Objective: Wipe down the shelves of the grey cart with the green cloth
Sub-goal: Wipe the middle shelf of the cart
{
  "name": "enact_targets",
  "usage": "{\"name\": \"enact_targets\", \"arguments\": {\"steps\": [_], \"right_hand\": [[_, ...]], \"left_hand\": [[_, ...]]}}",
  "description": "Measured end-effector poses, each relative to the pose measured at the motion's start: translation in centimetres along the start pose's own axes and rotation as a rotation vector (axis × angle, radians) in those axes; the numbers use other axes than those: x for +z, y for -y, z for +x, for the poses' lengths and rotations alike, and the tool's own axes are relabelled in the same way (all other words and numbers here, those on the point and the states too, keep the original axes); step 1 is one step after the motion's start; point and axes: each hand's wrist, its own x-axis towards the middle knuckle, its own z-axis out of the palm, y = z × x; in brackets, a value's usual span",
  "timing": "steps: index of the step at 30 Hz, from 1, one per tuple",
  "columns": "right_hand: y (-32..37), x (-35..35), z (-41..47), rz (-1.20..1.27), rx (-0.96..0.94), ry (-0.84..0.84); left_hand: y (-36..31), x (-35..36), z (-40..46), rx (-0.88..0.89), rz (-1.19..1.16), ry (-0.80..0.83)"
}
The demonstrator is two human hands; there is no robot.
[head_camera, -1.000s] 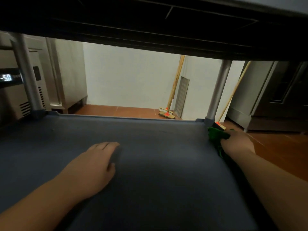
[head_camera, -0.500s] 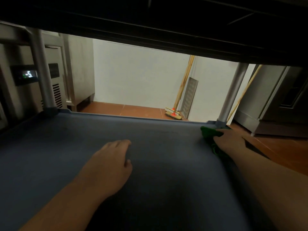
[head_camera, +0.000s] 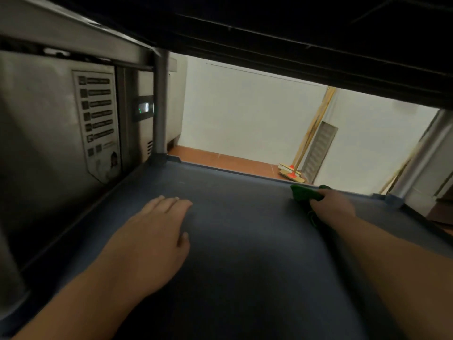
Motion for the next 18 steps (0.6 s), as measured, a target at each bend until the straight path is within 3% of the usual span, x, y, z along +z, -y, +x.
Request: {"name": "enact_targets", "arguments": {"steps": [9, 18], "right_hand": [[19.7, 5.9, -6.1, 0.162, -0.295, 0.095], [32.6, 9.2, -12.4, 0.248, -0.571, 0.203]], "left_hand": [[4.0, -2.3, -1.2, -0.323, -0.081, -0.066], [5.5, -2.9, -2.2, -0.349, -0.049, -0.009]]}}
